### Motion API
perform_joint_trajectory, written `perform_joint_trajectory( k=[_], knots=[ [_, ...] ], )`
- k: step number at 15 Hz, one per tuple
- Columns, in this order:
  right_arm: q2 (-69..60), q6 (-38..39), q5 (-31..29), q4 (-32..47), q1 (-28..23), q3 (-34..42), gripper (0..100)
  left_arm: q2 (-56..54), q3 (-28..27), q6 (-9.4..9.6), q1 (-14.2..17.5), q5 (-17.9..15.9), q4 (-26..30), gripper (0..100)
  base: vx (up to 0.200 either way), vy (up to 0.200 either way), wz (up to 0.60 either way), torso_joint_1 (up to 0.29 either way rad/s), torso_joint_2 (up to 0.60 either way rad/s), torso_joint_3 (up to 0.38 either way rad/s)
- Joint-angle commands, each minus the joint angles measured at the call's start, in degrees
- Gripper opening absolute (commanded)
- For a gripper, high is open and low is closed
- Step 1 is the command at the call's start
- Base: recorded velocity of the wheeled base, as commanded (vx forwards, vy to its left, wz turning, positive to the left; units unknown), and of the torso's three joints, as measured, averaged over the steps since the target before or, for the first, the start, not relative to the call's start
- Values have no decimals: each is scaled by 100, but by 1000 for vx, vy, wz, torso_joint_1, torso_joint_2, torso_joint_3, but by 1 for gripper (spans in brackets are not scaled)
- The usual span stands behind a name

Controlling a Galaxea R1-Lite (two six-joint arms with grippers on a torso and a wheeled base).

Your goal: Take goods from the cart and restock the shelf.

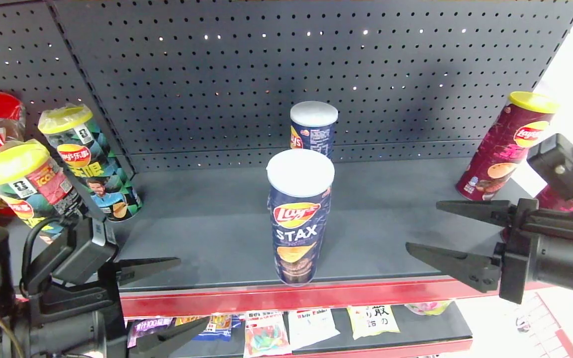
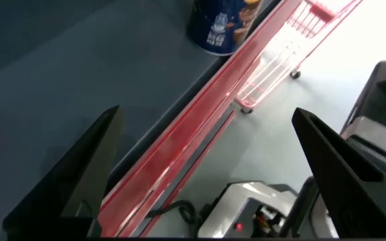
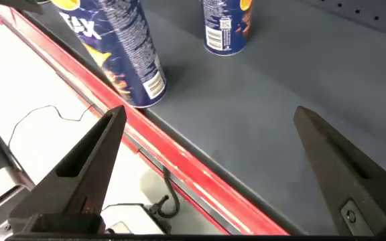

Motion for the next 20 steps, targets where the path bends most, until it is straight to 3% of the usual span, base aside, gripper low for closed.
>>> perform_joint_trajectory(
  k=[1,3,6,8,9,13,15,20],
  knots=[
    [-392,1,-1,506,-4,-179,100,368,-95,35,-1,-4,3,100,0,0,0,0,0,0],
    [-752,1,-10,1332,-21,-355,100,614,-270,26,-1,23,3,100,0,0,0,0,0,0],
    [-999,1,-54,1473,-30,-302,100,895,-508,96,-36,111,3,100,0,0,0,0,0,0],
    [-1130,27,-151,1578,-39,-276,100,1282,-701,738,-71,594,3,100,0,0,0,0,0,0],
    [-1139,27,-151,1578,-74,-258,100,1352,-771,808,-89,752,3,100,0,0,0,0,0,0],
    [-1183,36,-151,1569,-179,-205,100,1633,-1202,826,-282,858,3,100,0,0,0,0,0,0],
    [-1210,36,-151,1569,-259,-197,100,1844,-1457,826,-554,867,3,100,0,0,0,0,0,0],
    [-1210,45,-142,1561,-399,-197,100,2055,-1712,834,-598,875,3,100,0,0,0,0,0,0]
  ],
)
